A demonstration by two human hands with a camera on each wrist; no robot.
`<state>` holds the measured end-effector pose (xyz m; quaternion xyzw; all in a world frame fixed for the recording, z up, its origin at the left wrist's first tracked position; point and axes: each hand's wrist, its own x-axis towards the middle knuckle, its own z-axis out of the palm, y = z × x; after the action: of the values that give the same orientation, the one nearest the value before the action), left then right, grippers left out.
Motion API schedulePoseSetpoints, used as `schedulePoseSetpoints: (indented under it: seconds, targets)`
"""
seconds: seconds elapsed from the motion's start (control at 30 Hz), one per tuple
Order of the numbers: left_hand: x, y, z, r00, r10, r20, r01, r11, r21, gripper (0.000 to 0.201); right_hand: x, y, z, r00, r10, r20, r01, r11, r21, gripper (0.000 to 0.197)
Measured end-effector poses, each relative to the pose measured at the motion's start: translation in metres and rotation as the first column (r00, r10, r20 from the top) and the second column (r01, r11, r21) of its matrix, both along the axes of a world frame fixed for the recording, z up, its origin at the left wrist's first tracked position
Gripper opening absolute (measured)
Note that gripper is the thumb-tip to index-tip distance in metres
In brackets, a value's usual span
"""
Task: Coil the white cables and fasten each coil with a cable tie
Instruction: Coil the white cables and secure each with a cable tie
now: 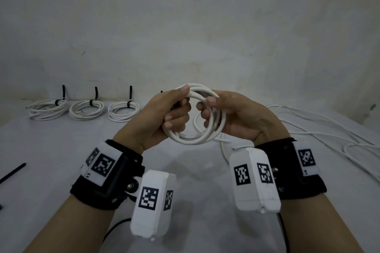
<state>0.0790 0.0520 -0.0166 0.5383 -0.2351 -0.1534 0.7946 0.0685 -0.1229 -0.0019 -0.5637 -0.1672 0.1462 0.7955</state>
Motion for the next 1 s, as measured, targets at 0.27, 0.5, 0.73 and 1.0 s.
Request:
schedulePoseSetpoints:
  seconds: [0.27, 0.5, 0.73, 1.0]
  targets:
    - [0.0, -0.003, -0.001, 0.998, 0.059, -0.008, -0.058, 0.996, 0.073, 0.035, 0.001, 0.004, 0.0, 0.987, -0.078, 0.142, 0.112, 0.961, -0.252, 0.013]
    - [0.001, -0.005, 0.002, 0.984, 0.174, 0.028, -0.175, 0.982, 0.076, 0.043, -0.004, 0.014, 0.004, 0.702, -0.205, 0.683, 0.573, 0.732, -0.369, 0.014]
    - [0.002, -0.006, 0.003, 0.974, 0.219, 0.055, -0.223, 0.97, 0.099, 0.057, -0.003, 0.02, 0.001, 0.668, -0.229, 0.708, 0.605, 0.722, -0.337, 0.016]
    - [0.001, -0.011, 0.0, 0.95, 0.308, 0.048, -0.311, 0.939, 0.149, 0.064, 0.002, 0.021, -0.006, 0.61, -0.234, 0.757, 0.676, 0.652, -0.344, 0.013]
